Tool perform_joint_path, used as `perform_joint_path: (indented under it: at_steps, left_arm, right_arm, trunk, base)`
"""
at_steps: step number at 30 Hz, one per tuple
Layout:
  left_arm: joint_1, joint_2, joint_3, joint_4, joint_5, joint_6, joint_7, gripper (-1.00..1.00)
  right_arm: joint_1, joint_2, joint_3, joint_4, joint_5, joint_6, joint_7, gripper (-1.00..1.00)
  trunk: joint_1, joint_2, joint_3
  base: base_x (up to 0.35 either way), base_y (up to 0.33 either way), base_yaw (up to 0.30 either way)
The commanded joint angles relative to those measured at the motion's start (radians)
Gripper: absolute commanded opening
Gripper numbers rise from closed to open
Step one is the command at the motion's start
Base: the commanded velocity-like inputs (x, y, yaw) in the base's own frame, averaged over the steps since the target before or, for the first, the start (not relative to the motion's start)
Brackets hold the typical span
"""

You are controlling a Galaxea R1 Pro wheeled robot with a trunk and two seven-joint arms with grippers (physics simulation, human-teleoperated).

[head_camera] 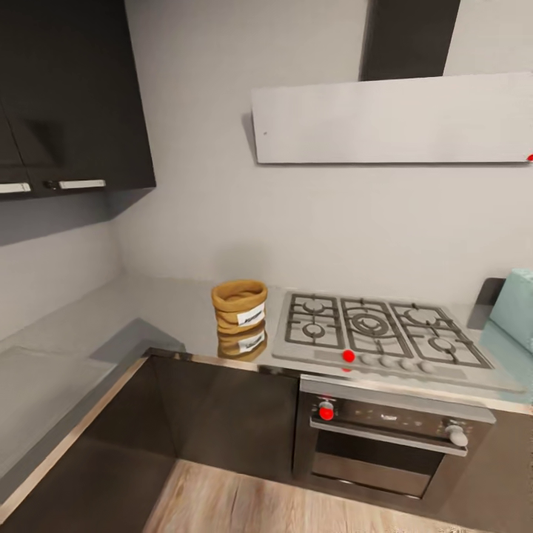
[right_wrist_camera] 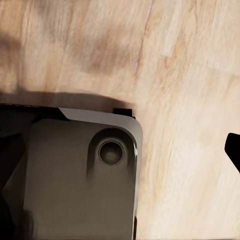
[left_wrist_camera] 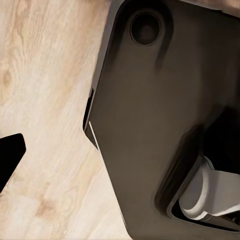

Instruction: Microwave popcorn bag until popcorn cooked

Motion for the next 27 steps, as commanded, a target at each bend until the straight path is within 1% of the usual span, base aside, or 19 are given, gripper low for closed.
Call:
perform_joint_path:
  at_steps: [1, 3, 7, 8, 9, 10, 12, 13, 14, 15, 16, 20, 21, 23, 24, 25, 27]
  left_arm:
    - [0.001, 0.000, 0.004, -0.003, -0.001, 0.004, 0.000, 1.00]
    - [0.001, 0.000, 0.004, -0.003, -0.001, 0.004, 0.000, 1.00]
    - [0.001, -0.003, 0.004, -0.003, -0.001, 0.004, 0.000, 1.00]
    - [0.001, -0.003, 0.003, -0.003, -0.001, 0.004, 0.000, 1.00]
    - [0.001, -0.003, 0.003, -0.003, -0.001, 0.004, 0.000, 1.00]
    - [0.001, -0.003, 0.003, -0.003, -0.001, 0.004, 0.000, 1.00]
    - [0.001, -0.003, 0.004, -0.004, -0.001, 0.004, 0.000, 1.00]
    - [0.001, -0.003, 0.004, -0.005, -0.001, 0.004, 0.001, 1.00]
    - [0.001, -0.004, 0.004, -0.008, -0.001, 0.003, 0.001, 1.00]
    - [0.001, -0.004, 0.004, -0.009, -0.001, 0.003, 0.001, 1.00]
    - [0.001, -0.008, 0.004, -0.010, -0.001, 0.003, 0.001, 1.00]
    - [0.001, -0.013, 0.004, -0.011, -0.001, 0.002, 0.001, 1.00]
    - [0.001, -0.013, 0.004, -0.011, -0.001, 0.002, 0.001, 1.00]
    - [0.001, -0.014, 0.004, -0.011, -0.001, 0.002, 0.001, 1.00]
    - [0.001, -0.014, 0.004, -0.011, -0.001, 0.002, 0.001, 1.00]
    - [0.001, -0.014, 0.004, -0.011, -0.001, 0.003, 0.001, 1.00]
    - [0.001, -0.016, 0.004, -0.011, -0.001, 0.003, 0.001, 1.00]
  right_arm:
    - [-0.001, -0.001, 0.004, 0.001, 0.000, -0.003, 0.001, 1.00]
    - [-0.001, -0.001, 0.004, 0.001, 0.001, -0.003, 0.001, 1.00]
    - [-0.001, -0.001, 0.005, -0.003, 0.001, -0.004, 0.001, 1.00]
    - [-0.001, -0.001, 0.006, -0.043, 0.002, -0.006, 0.001, 1.00]
    - [-0.001, -0.001, 0.007, -0.117, 0.003, -0.005, 0.001, 1.00]
    - [-0.001, -0.001, 0.007, -0.216, 0.003, -0.004, 0.000, 1.00]
    - [-0.001, -0.001, 0.007, -0.344, 0.003, -0.003, -0.001, 1.00]
    - [-0.001, -0.001, 0.007, -0.422, 0.003, -0.002, -0.002, 1.00]
    - [-0.001, -0.001, 0.007, -0.530, 0.004, -0.002, -0.002, 1.00]
    - [-0.001, -0.001, 0.007, -0.592, 0.003, -0.001, -0.003, 1.00]
    - [-0.001, -0.001, 0.004, -0.674, 0.003, 0.002, -0.003, 1.00]
    - [-0.001, -0.001, 0.000, -0.888, 0.003, 0.009, -0.004, 1.00]
    - [-0.001, -0.001, 0.000, -0.973, 0.003, 0.013, -0.004, 1.00]
    - [-0.001, -0.001, -0.001, -1.073, 0.003, 0.026, -0.005, 1.00]
    - [-0.001, -0.001, -0.002, -1.119, 0.003, 0.043, -0.006, 1.00]
    - [-0.001, -0.001, -0.003, -1.185, 0.003, 0.089, -0.011, 1.00]
    - [-0.002, -0.002, -0.004, -1.280, 0.002, 0.182, -0.046, 1.00]
  trunk:
    - [0.000, -0.001, -0.002]
    - [0.000, -0.001, -0.002]
    - [0.000, -0.001, -0.003]
    - [0.000, -0.001, -0.003]
    - [0.000, -0.001, -0.003]
    - [0.000, -0.001, -0.003]
    - [0.000, -0.001, -0.003]
    - [0.000, -0.001, -0.003]
    - [0.000, -0.001, -0.003]
    - [0.000, -0.001, -0.003]
    - [0.000, -0.001, -0.003]
    - [0.000, -0.001, -0.003]
    - [0.000, -0.001, -0.003]
    - [0.000, -0.001, -0.003]
    - [0.000, -0.001, -0.003]
    - [0.000, -0.001, -0.003]
    - [0.000, -0.001, -0.003]
  base:
    - [0.070, 0.256, -0.234]
    - [0.029, 0.184, -0.105]
    - [0.005, 0.031, -0.017]
    - [0.000, 0.001, -0.001]
    - [0.000, 0.000, 0.000]
    - [0.000, 0.000, 0.000]
    - [0.000, 0.000, 0.000]
    - [0.000, 0.000, 0.000]
    - [0.000, 0.000, 0.000]
    - [0.000, 0.000, 0.000]
    - [0.000, 0.000, 0.000]
    - [0.000, 0.000, 0.000]
    - [0.000, 0.000, 0.000]
    - [0.000, 0.000, 0.000]
    - [0.000, 0.000, 0.000]
    - [0.000, 0.000, 0.000]
    - [0.000, 0.000, 0.000]
